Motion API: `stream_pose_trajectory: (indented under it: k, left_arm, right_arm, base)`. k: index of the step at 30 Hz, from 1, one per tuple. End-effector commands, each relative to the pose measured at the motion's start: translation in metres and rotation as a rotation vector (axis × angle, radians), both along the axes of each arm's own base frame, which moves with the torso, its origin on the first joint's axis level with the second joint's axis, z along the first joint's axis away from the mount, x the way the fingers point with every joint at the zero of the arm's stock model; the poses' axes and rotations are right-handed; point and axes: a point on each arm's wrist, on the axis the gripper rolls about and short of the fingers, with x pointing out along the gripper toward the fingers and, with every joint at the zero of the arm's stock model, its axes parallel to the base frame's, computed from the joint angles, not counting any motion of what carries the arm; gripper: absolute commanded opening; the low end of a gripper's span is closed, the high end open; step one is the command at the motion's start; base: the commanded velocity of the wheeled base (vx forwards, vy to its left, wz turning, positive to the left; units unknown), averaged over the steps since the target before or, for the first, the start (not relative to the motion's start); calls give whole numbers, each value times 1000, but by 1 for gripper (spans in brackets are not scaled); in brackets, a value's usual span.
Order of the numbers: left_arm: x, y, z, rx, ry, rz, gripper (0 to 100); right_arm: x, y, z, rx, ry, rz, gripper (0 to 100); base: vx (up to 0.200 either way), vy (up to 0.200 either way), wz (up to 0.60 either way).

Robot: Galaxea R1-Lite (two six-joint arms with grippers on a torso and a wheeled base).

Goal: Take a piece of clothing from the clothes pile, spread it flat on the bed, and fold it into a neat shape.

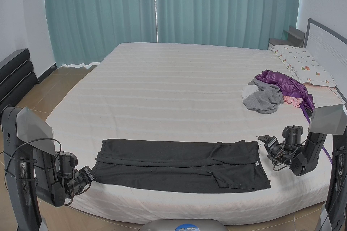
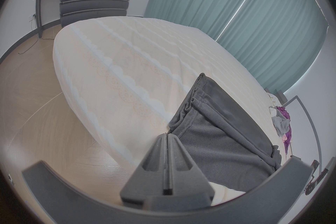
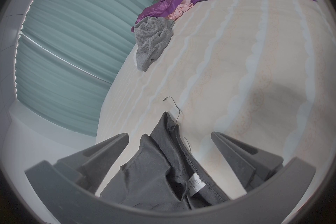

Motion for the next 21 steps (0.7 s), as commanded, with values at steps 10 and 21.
stream_pose_trajectory:
  k: [10,21]
  left_arm:
    - [1,0,-1,-4,-3,2,100]
    - [7,0,16,-20,-117,15,100]
  right_arm:
    - [0,0,-1,0,2,0,100]
    - [0,-1,0,3,-1,-1,100]
  base:
    - [0,0,0]
    - [0,0,0]
